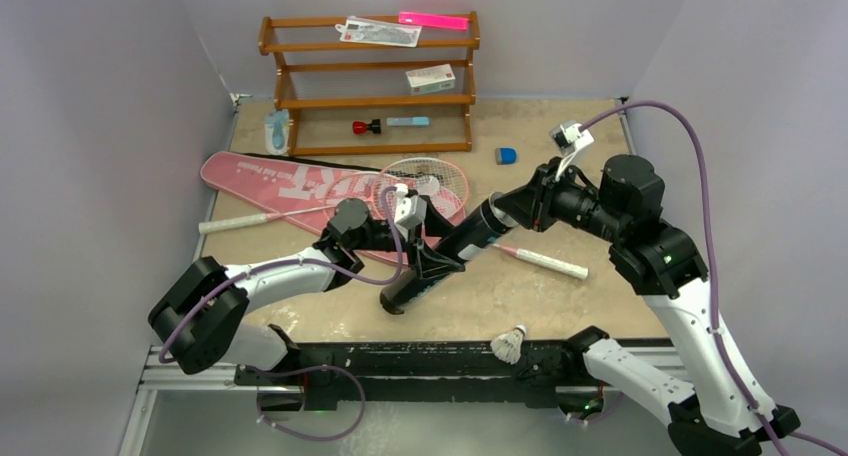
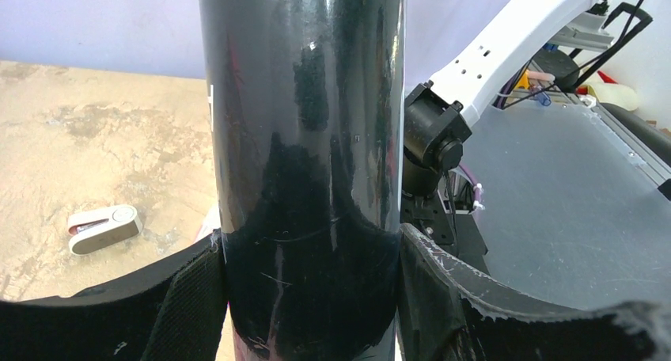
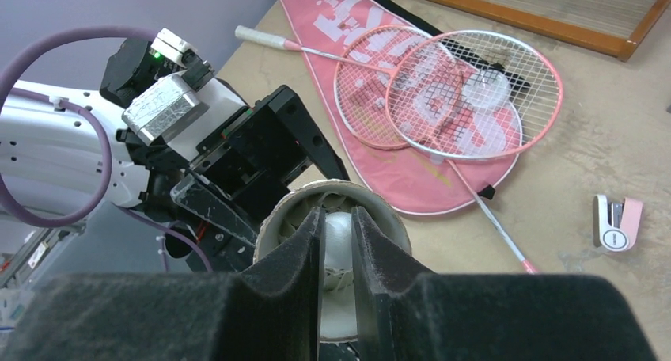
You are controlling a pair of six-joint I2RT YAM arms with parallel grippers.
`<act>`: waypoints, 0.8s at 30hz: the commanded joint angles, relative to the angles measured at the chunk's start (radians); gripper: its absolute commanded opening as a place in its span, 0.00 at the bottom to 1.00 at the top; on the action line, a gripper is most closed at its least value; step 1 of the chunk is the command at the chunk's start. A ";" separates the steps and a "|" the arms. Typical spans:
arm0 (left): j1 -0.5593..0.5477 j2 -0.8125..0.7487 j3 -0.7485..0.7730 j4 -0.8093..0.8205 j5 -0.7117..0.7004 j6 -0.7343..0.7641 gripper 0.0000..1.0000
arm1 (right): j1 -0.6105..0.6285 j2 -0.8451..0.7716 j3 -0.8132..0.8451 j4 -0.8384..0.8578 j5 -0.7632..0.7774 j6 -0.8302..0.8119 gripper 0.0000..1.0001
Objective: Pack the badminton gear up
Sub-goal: Place the shuttlecock at the shuttle tube.
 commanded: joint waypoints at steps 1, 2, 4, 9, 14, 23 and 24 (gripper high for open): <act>0.003 0.005 0.033 0.026 0.009 0.002 0.50 | 0.003 0.002 -0.001 -0.005 -0.023 0.009 0.22; 0.003 0.005 0.035 0.020 0.008 0.007 0.50 | 0.003 -0.002 0.006 -0.015 -0.008 0.009 0.28; 0.003 0.003 0.049 -0.040 0.004 0.036 0.50 | 0.002 -0.017 0.015 -0.054 0.009 0.014 0.44; 0.005 -0.008 0.085 -0.185 -0.024 0.130 0.50 | 0.003 -0.099 0.017 -0.118 0.167 0.014 0.78; 0.006 -0.017 0.105 -0.263 -0.045 0.174 0.50 | 0.002 -0.161 -0.008 -0.212 0.283 0.051 0.86; 0.029 -0.055 0.209 -0.594 -0.272 0.323 0.50 | 0.002 -0.170 -0.197 -0.406 0.513 0.400 0.93; 0.030 -0.064 0.216 -0.620 -0.317 0.331 0.50 | 0.003 -0.145 -0.227 -0.432 0.517 0.475 0.92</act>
